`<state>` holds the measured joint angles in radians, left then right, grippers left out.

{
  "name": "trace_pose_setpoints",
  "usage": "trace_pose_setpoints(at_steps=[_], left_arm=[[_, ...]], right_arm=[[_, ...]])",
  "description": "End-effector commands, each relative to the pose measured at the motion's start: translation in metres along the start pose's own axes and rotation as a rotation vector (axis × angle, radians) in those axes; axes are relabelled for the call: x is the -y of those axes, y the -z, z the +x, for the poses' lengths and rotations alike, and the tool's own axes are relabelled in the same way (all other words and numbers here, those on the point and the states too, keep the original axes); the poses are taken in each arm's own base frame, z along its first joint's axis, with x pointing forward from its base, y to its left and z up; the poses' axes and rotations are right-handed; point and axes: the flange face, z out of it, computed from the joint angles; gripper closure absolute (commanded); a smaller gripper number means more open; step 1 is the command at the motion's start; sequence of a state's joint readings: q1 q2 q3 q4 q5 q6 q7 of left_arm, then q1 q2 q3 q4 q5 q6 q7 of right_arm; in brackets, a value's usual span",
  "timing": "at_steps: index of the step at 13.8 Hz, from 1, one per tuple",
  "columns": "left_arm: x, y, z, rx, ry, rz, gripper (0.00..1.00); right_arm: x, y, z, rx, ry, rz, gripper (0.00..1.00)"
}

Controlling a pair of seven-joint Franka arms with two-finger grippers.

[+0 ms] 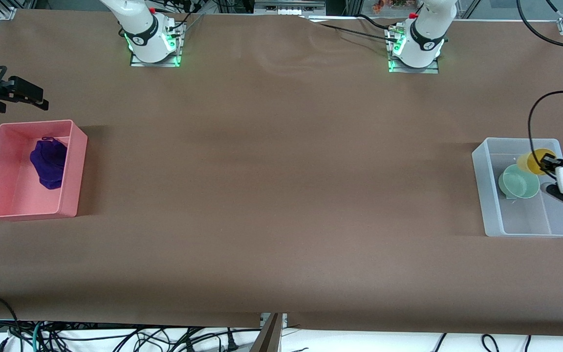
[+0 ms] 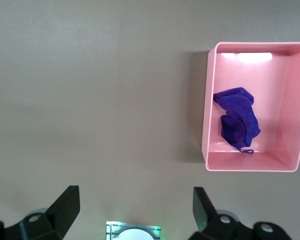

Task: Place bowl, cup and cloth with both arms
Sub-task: 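Carry the yellow cup over the green bowl with the left gripper, then lower the cup into the bowl and open the left gripper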

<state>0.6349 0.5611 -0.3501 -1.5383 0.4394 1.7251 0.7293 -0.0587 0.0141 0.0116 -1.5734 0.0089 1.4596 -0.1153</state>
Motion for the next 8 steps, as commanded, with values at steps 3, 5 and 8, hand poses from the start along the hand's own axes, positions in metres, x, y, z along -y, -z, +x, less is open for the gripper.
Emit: trace_pose_setpoints(at_steps=[3, 5, 8], left_arm=[[0.012, -0.031, -0.004, -0.031, -0.061, 0.025, 1.00], [0.013, -0.036, 0.002, -0.046, -0.066, 0.027, 1.00], [0.023, -0.060, 0.006, -0.071, -0.064, 0.021, 1.00]], right_arm=[[0.014, 0.000, -0.003, 0.026, -0.037, -0.053, 0.00], [0.011, -0.003, -0.002, 0.034, -0.023, -0.051, 0.00], [0.010, -0.002, 0.000, 0.032, -0.020, -0.056, 0.00]])
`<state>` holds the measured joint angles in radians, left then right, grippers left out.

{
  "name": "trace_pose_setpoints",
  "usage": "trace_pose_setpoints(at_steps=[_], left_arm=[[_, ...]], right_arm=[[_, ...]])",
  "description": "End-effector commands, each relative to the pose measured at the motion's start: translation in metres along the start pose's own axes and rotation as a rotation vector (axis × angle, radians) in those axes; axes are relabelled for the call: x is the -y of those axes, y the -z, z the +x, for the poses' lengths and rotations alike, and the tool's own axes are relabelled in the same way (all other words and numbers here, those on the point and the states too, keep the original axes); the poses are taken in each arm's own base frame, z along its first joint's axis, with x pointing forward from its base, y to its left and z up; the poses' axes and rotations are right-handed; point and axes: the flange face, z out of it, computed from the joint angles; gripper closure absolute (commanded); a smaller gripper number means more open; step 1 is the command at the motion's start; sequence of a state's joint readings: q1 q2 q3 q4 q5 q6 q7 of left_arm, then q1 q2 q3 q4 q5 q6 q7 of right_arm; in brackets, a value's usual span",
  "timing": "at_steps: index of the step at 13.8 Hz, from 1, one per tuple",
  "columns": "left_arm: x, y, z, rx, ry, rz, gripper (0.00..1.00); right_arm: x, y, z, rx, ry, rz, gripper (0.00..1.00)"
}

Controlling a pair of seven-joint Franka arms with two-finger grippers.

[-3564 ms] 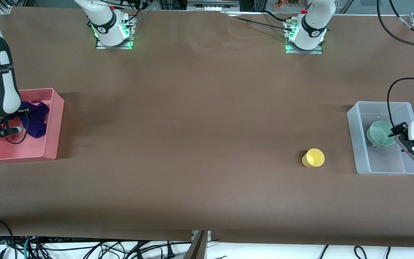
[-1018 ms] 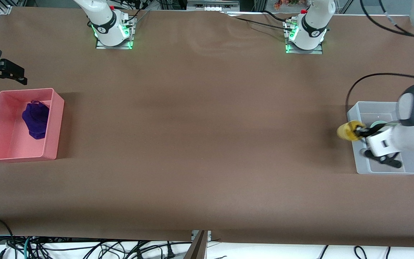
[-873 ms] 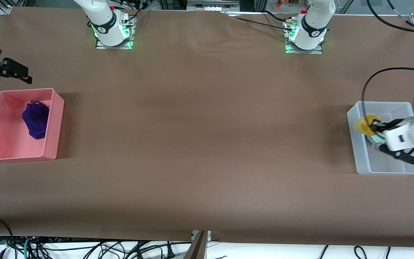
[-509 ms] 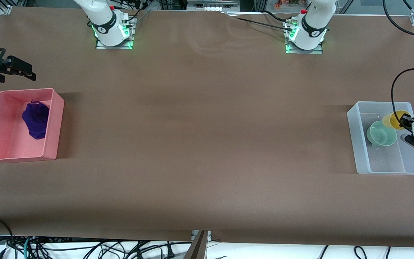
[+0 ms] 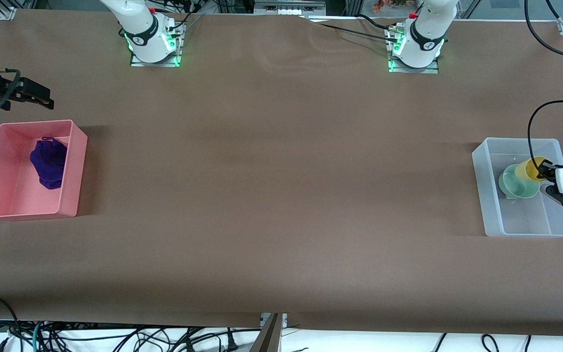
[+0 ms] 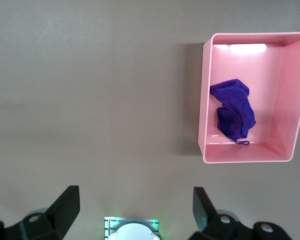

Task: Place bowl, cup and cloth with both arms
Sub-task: 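Lower the cup into the bowl and open the left gripper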

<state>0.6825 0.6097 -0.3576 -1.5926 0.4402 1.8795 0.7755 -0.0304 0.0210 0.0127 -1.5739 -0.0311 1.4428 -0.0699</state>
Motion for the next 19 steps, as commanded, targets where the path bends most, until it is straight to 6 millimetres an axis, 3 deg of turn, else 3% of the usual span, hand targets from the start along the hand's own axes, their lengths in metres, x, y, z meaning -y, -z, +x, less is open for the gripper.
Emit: trace_pose_setpoints(at_steps=[1, 4, 6, 7, 8, 10, 14, 17, 19], left_arm=[[0.008, -0.016, -0.002, 0.001, -0.018, 0.008, 1.00], [0.011, -0.021, 0.002, -0.022, -0.021, 0.022, 1.00], [0.011, -0.021, 0.004, -0.027, -0.023, 0.026, 0.94], [0.012, -0.020, 0.004, -0.029, -0.031, 0.030, 0.80], [0.013, -0.018, 0.003, -0.032, -0.056, 0.033, 0.48], [0.015, -0.015, 0.000, -0.032, -0.097, 0.036, 0.00], [0.004, 0.015, -0.010, -0.005, -0.106, 0.012, 0.00], [-0.030, 0.073, -0.015, -0.003, -0.051, -0.046, 0.00], [-0.064, 0.118, -0.014, 0.005, 0.042, -0.065, 0.00]], right_arm=[[-0.002, 0.007, -0.001, -0.004, 0.000, -0.017, 0.00], [-0.003, 0.007, 0.000, -0.006, -0.005, -0.007, 0.00], [-0.003, 0.008, 0.001, -0.008, -0.006, -0.002, 0.00], [-0.003, 0.007, 0.002, -0.006, -0.006, -0.004, 0.00], [-0.003, 0.009, 0.002, -0.011, -0.006, -0.004, 0.00], [-0.002, 0.010, 0.002, -0.012, -0.004, -0.003, 0.00], [-0.002, 0.010, 0.002, -0.012, -0.004, -0.003, 0.00], [-0.003, 0.010, 0.002, -0.012, -0.006, -0.003, 0.00], [-0.003, 0.009, 0.002, -0.011, -0.006, -0.004, 0.00]])
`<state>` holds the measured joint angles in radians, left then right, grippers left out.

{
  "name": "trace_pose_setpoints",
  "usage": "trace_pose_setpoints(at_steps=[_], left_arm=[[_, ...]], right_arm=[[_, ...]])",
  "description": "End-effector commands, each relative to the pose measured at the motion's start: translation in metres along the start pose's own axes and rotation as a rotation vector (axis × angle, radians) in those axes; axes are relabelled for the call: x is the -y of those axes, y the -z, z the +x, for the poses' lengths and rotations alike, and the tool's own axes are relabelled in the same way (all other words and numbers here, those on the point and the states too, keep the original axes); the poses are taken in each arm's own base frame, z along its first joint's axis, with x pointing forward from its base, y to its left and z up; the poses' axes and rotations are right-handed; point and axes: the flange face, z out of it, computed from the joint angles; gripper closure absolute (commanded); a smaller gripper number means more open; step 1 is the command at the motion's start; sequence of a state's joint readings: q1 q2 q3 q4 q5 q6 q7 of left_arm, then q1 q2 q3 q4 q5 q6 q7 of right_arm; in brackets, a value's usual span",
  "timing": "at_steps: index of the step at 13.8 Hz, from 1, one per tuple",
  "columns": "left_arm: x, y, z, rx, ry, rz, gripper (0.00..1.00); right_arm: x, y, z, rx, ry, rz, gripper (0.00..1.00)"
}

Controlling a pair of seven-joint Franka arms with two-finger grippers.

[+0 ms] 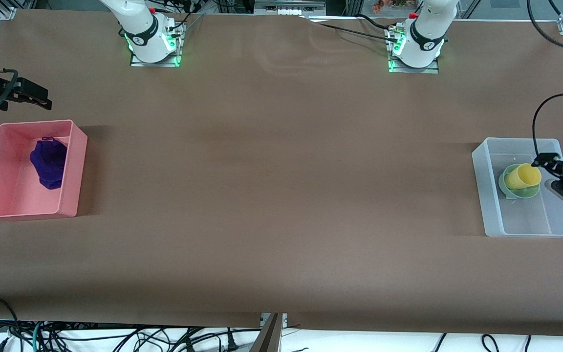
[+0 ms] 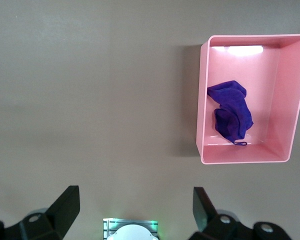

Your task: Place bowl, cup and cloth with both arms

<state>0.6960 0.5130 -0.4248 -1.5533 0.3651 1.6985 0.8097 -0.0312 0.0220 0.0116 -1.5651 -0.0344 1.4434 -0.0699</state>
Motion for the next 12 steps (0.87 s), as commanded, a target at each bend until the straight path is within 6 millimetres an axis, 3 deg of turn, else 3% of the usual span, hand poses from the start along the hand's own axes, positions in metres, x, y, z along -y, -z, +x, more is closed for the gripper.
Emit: trace_pose_setpoints(at_steps=[1, 3, 7, 9, 10, 12], left_arm=[[-0.057, 0.063, 0.002, 0.012, 0.098, 0.001, 0.00], [-0.101, 0.102, 0.016, 0.001, 0.196, 0.023, 0.00], [-0.215, 0.197, 0.035, -0.080, 0.350, 0.130, 0.00], [-0.257, 0.235, 0.036, -0.178, 0.394, 0.132, 0.00], [-0.276, 0.244, 0.037, -0.219, 0.424, 0.099, 0.00], [-0.286, 0.260, 0.031, -0.293, 0.510, 0.086, 0.00]], right_arm=[[-0.002, 0.006, 0.002, -0.002, -0.003, -0.001, 0.00], [-0.002, 0.006, 0.002, -0.002, -0.003, -0.001, 0.00], [-0.002, 0.003, 0.004, 0.002, -0.003, 0.000, 0.00], [-0.002, 0.004, 0.003, 0.001, -0.003, 0.000, 0.00], [-0.002, 0.003, 0.004, 0.002, -0.003, 0.000, 0.00], [-0.006, 0.003, 0.004, 0.002, -0.009, 0.001, 0.00]])
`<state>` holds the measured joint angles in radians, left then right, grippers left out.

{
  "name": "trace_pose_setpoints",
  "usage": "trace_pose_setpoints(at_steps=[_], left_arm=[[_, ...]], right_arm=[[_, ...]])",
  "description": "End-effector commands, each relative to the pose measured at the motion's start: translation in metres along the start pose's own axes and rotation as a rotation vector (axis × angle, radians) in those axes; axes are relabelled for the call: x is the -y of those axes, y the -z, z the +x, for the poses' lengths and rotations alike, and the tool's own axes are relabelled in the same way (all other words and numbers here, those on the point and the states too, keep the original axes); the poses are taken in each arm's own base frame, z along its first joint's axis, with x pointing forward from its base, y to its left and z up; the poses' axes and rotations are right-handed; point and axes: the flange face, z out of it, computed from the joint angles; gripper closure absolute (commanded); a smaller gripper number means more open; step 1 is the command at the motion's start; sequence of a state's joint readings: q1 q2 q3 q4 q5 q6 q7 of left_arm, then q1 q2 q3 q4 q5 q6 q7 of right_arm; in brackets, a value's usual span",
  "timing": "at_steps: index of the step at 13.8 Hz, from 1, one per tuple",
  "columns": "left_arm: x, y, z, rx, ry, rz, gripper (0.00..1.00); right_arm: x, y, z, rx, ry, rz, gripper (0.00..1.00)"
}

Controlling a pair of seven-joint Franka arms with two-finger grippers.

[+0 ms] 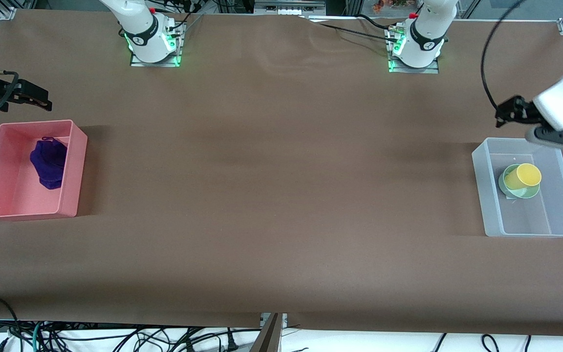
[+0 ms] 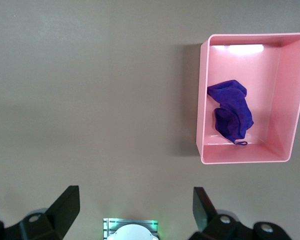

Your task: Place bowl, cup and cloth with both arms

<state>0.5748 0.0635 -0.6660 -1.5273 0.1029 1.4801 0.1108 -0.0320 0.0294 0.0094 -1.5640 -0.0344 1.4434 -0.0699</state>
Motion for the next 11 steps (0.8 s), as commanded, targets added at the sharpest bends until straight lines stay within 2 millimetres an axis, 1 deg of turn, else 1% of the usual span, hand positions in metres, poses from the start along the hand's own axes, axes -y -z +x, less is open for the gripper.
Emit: trace_pose_setpoints(at_steps=[1, 2, 5, 7, 11], left_arm=[[-0.003, 0.013, -0.009, -0.071, 0.079, -0.016, 0.00], [-0.005, 0.006, -0.010, -0.077, 0.078, -0.012, 0.00], [-0.009, -0.035, -0.018, -0.115, 0.078, -0.007, 0.00], [-0.011, -0.036, -0.020, -0.123, 0.075, -0.005, 0.00], [-0.010, -0.040, -0.016, -0.114, 0.079, -0.017, 0.00]], right_arm=[[-0.004, 0.006, 0.001, -0.004, -0.007, 0.000, 0.00], [-0.004, 0.006, 0.001, -0.004, -0.007, 0.000, 0.00], [-0.004, 0.007, 0.001, -0.006, -0.007, 0.000, 0.00], [-0.004, 0.007, 0.001, -0.006, -0.007, 0.000, 0.00], [-0.004, 0.007, 0.001, -0.006, -0.007, 0.000, 0.00]])
